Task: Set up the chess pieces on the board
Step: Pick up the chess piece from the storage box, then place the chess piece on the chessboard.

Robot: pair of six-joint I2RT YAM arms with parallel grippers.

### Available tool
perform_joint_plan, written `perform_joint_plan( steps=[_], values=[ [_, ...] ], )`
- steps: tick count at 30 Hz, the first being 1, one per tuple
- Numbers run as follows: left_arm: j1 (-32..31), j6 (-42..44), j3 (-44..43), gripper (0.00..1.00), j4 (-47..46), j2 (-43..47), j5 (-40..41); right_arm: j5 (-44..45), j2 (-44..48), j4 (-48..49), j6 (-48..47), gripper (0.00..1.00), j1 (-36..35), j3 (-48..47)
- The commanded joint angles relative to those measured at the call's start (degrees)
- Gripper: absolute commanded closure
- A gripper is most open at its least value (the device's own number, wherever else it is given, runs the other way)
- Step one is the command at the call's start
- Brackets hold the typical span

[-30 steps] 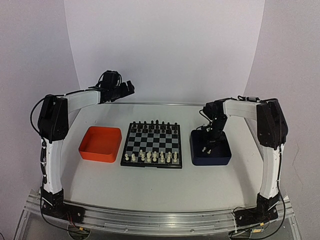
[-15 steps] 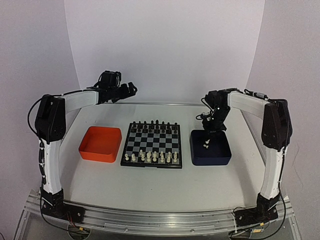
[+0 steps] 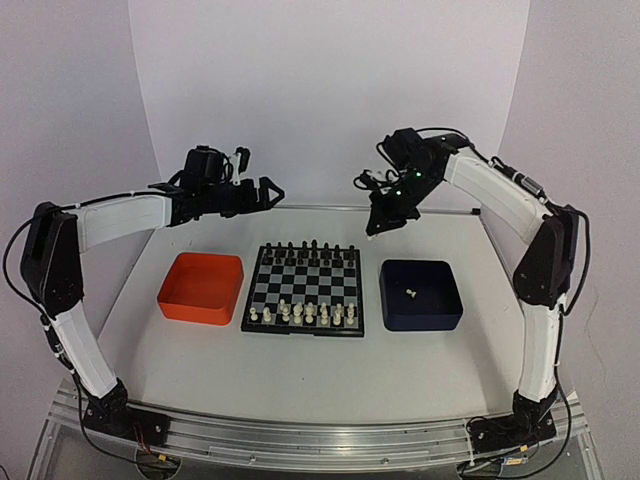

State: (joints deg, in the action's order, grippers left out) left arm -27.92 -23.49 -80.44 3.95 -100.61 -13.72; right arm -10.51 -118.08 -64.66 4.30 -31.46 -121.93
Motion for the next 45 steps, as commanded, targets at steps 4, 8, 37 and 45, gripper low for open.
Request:
perform_joint_plan(
  steps=[4, 8, 37, 45],
  values=[
    [0.9, -5.9, 13.2, 0.0, -2.1, 11.1, 6.7, 3.5, -10.9, -2.5, -3.3, 1.0, -13.0, -14.3],
    [0.9, -8.1, 15.1, 0.0, 3.7, 14.9, 10.5, 4.3, -16.5, -2.3, -1.9, 1.0, -16.2, -21.4],
    [0.9, -6.1, 24.6, 0.0, 10.3, 24.6, 15.4, 8.7, -35.7, 12.4, -12.0, 1.0, -23.2, -31.6],
    [0.9, -5.3, 24.7, 0.0, 9.9, 24.1, 15.7, 6.7, -37.2, 12.6, -12.9, 1.0, -23.3, -31.1]
  ],
)
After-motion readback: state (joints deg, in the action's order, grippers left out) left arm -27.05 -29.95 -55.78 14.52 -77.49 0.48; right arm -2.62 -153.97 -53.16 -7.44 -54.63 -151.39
